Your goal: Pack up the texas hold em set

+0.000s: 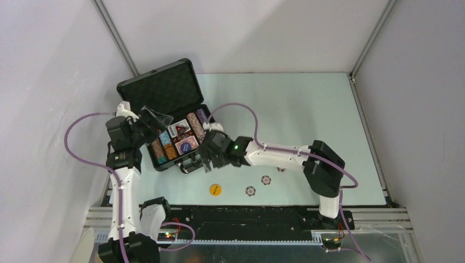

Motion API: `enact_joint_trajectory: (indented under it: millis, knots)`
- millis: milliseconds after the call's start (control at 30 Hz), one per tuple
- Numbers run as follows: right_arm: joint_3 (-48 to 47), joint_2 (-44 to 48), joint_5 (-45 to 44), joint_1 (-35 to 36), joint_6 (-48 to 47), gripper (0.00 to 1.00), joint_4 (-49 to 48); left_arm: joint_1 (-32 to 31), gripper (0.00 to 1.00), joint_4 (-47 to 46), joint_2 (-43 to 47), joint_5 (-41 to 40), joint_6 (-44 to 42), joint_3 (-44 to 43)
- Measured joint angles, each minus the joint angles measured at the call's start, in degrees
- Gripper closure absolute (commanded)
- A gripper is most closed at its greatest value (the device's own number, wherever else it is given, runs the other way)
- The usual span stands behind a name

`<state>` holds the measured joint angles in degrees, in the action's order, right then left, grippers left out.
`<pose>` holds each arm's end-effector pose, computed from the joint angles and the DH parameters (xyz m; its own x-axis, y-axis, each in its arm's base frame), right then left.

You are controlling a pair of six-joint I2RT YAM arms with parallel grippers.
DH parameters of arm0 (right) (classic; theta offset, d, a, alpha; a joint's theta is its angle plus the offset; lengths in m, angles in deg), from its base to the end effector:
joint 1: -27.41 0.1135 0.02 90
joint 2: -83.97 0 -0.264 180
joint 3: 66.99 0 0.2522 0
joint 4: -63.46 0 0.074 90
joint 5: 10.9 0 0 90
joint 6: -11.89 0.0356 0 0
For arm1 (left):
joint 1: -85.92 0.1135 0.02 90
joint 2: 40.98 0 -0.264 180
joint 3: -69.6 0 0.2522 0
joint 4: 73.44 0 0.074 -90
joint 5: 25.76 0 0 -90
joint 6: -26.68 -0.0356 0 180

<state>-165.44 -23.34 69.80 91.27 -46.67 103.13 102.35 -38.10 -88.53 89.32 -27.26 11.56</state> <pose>0.1902 0.3745 0.2449 -0.7192 -0.2970 -0.6282 -0.5434 0.8038 0.2421 0.1829 0.0382 0.3096 -0.3922 -0.6715 -0.6287 -0.1461 0.7203 -0.6781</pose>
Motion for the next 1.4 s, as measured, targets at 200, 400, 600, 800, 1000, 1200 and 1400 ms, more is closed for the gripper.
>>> enact_joint_trajectory:
  millis: [200,400,600,800,1000,1200,1400]
  knots:
    - [3.7,-1.6,-2.6,8.7,7.2,0.11,3.4,0.1,0.01,0.0,0.0,0.0,0.0,0.3]
    - [3.7,-3.0,-3.9,11.4,11.1,0.16,4.1,0.1,0.01,0.0,0.0,0.0,0.0,0.3]
    - [3.7,-5.0,-5.5,11.6,13.0,0.22,6.3,0.1,0.01,0.0,0.0,0.0,0.0,0.3]
    - [3.5,-7.4,-5.7,11.8,13.2,0.26,7.7,0.1,0.01,0.0,0.0,0.0,0.0,0.3]
    - [1.1,-9.3,-5.9,12.4,13.0,0.33,9.0,0.1,0.01,0.0,0.0,0.0,0.0,0.3]
    - [-0.7,-10.4,-6.3,12.8,12.9,0.34,10.4,0.1,0.01,0.0,0.0,0.0,0.0,0.3]
    - [-1.0,-10.5,-6.3,12.9,12.7,0.32,10.9,0.1,0.01,0.0,0.0,0.0,0.0,0.3]
